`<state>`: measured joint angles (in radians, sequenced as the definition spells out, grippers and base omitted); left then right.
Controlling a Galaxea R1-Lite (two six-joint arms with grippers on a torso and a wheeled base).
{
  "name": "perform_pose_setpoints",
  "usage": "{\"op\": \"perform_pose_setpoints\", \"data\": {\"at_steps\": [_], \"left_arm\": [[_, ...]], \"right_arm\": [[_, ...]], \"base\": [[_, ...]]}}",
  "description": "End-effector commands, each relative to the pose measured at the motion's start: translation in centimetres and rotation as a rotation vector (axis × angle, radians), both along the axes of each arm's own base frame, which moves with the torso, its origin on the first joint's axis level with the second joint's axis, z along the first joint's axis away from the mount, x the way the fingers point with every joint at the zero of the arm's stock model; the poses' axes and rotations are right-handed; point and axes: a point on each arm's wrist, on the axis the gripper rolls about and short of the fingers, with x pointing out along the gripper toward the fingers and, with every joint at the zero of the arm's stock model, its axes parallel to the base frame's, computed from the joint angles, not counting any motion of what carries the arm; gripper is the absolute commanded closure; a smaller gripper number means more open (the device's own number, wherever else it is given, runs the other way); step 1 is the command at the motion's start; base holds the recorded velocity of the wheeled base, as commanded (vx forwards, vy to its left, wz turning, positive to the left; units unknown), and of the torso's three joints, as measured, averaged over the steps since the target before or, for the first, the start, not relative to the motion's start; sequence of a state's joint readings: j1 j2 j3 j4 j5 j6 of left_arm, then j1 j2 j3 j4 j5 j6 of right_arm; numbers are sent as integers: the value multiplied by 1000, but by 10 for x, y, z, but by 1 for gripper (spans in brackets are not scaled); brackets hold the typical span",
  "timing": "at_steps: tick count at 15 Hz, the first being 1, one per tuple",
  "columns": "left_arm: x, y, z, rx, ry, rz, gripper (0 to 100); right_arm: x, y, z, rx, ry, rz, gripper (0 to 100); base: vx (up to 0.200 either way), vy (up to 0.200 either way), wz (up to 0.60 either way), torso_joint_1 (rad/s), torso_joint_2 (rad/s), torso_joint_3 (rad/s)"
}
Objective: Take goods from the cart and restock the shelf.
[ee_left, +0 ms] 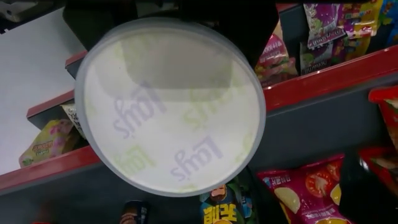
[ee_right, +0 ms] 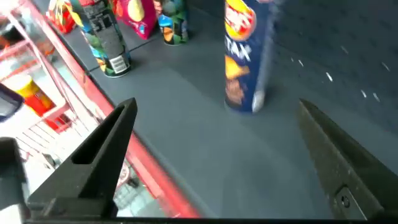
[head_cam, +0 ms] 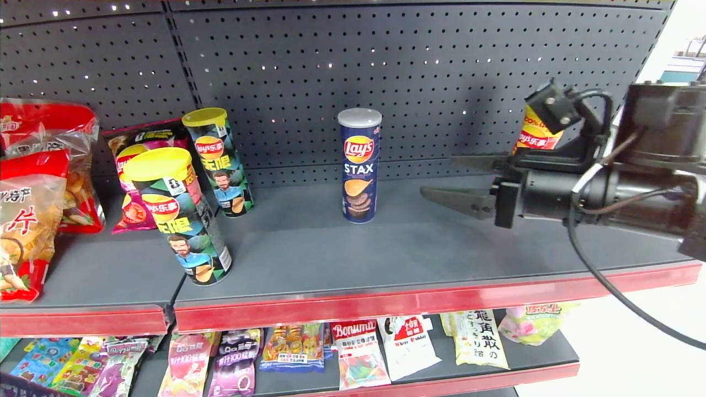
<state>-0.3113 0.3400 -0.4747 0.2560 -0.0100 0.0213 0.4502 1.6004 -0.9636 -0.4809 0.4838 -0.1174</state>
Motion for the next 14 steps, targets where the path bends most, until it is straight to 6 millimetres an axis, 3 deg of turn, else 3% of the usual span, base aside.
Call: {"op": "perform_pose_setpoints", "data": {"at_steps": [1, 8, 14], "left_arm": [[1, 0, 3, 1, 3, 1, 100], [7, -2, 6, 12, 23, -3, 100], [7, -2, 8, 11, 19, -3, 100]], "right_arm": [[36, 22, -23, -34, 37, 54, 0], [95, 33, -37, -17, 27, 109, 0], [121, 47, -45, -3, 9, 161, 0]], "base": [[0, 0, 0, 0, 0, 0], [0, 0, 0, 0, 0, 0], [0, 0, 0, 0, 0, 0]]}}
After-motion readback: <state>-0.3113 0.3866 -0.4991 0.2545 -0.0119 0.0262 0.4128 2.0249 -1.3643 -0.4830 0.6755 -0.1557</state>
